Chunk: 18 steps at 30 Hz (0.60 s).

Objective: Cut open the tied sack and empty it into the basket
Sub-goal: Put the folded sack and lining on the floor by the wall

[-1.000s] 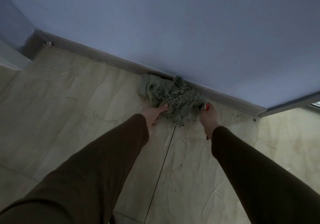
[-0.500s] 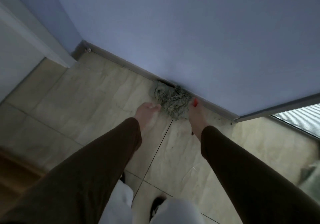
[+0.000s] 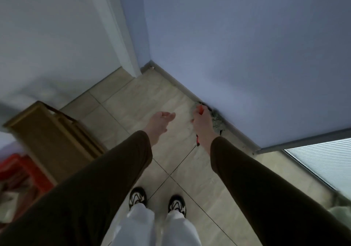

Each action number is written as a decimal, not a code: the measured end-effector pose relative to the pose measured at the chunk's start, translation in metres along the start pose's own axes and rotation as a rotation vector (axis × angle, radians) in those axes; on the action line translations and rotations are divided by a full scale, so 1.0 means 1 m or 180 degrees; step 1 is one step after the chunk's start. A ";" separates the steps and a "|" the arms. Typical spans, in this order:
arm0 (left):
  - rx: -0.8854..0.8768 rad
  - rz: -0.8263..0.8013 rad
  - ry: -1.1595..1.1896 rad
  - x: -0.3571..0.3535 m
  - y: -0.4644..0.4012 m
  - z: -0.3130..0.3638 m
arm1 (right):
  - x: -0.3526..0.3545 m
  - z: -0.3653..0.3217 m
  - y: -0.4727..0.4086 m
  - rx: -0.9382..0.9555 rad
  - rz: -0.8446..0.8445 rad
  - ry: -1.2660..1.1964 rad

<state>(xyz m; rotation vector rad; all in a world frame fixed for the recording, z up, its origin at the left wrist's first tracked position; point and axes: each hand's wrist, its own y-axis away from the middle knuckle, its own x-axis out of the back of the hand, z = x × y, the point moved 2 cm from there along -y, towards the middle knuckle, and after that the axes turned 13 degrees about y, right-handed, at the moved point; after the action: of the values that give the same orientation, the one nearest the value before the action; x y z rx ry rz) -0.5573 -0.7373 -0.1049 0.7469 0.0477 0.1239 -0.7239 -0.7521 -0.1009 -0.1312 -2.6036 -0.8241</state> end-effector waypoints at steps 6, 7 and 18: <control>-0.0120 0.0301 0.0327 0.085 0.078 -0.002 | -0.059 -0.037 0.087 0.0219 -0.0391 0.0044; -0.0127 0.0361 0.0400 0.101 0.090 -0.005 | -0.071 -0.042 0.101 0.0258 -0.0442 0.0089; 0.0173 0.0683 0.1027 0.285 0.232 -0.084 | -0.231 -0.055 0.262 0.0310 -0.1188 0.0285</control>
<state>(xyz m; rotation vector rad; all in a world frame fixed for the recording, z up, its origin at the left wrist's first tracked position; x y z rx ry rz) -0.3040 -0.4756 -0.0086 0.7796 0.2792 0.4488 -0.4393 -0.5610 -0.0139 0.4214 -2.6128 -0.7991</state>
